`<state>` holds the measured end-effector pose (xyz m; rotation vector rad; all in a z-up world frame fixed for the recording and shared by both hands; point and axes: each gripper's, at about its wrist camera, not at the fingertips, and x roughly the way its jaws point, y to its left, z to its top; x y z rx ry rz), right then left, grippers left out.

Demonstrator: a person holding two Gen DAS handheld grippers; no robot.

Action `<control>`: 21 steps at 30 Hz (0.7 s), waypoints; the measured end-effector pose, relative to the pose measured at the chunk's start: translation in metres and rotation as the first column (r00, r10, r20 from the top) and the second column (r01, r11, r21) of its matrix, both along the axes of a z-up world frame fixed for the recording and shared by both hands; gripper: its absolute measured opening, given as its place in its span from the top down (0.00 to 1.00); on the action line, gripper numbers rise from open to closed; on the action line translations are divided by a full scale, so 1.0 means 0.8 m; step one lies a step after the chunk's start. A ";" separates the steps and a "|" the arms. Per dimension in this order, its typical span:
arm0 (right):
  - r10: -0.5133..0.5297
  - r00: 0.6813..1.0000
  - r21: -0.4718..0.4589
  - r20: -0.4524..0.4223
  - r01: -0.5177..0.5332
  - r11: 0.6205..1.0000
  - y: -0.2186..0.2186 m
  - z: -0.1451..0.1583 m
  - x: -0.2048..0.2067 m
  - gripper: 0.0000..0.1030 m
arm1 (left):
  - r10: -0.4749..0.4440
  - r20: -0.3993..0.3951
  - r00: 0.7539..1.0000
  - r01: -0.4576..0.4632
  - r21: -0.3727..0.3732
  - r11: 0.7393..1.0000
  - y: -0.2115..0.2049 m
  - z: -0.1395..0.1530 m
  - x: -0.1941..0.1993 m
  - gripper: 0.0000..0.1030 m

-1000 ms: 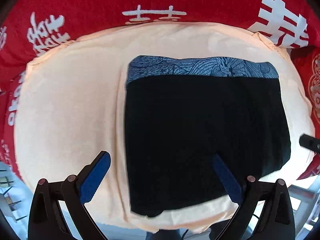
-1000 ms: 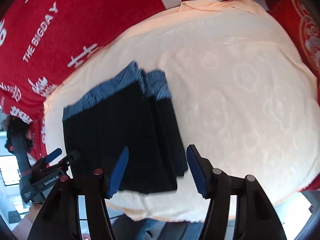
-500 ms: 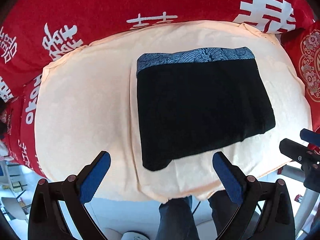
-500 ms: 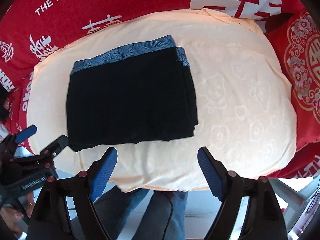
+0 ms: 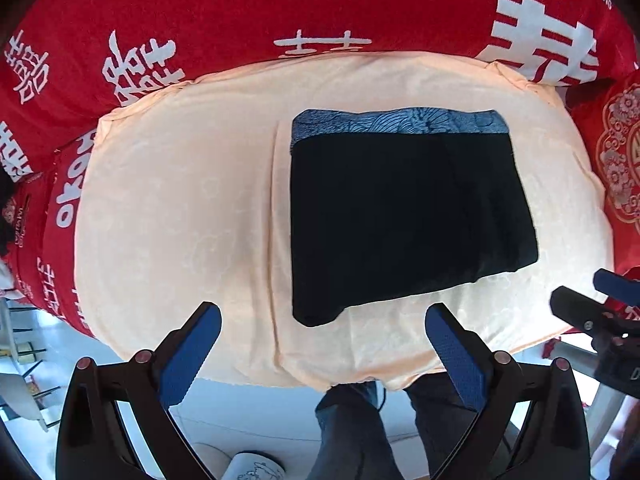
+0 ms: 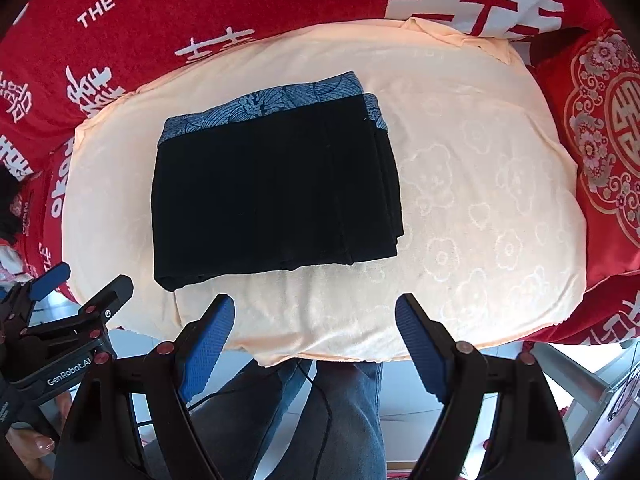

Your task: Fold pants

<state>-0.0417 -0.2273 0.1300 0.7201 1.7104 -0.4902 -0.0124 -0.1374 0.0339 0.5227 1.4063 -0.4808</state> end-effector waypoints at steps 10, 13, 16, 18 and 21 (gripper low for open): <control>0.026 1.000 -0.015 0.000 -0.026 1.000 -0.004 0.005 0.007 0.18 | -0.006 0.003 1.000 0.006 0.001 1.000 -0.006 0.006 -0.002 0.00; 0.023 1.000 -0.015 0.001 -0.023 1.000 -0.005 0.006 0.008 0.18 | -0.018 0.007 1.000 0.018 0.010 1.000 -0.008 0.007 -0.003 0.00; 0.027 1.000 -0.022 0.003 -0.027 0.999 -0.005 0.007 0.010 0.18 | -0.027 0.010 1.000 0.027 0.013 1.000 -0.010 0.008 -0.003 0.00; 0.027 1.000 -0.024 0.004 -0.027 0.999 -0.005 0.007 0.010 0.18 | -0.031 0.015 0.999 0.031 0.017 0.999 -0.011 0.008 -0.003 0.00; 0.027 1.000 -0.025 0.004 -0.027 0.999 -0.005 0.007 0.011 0.18 | -0.037 0.028 0.999 0.036 0.025 0.999 -0.012 0.009 -0.003 0.00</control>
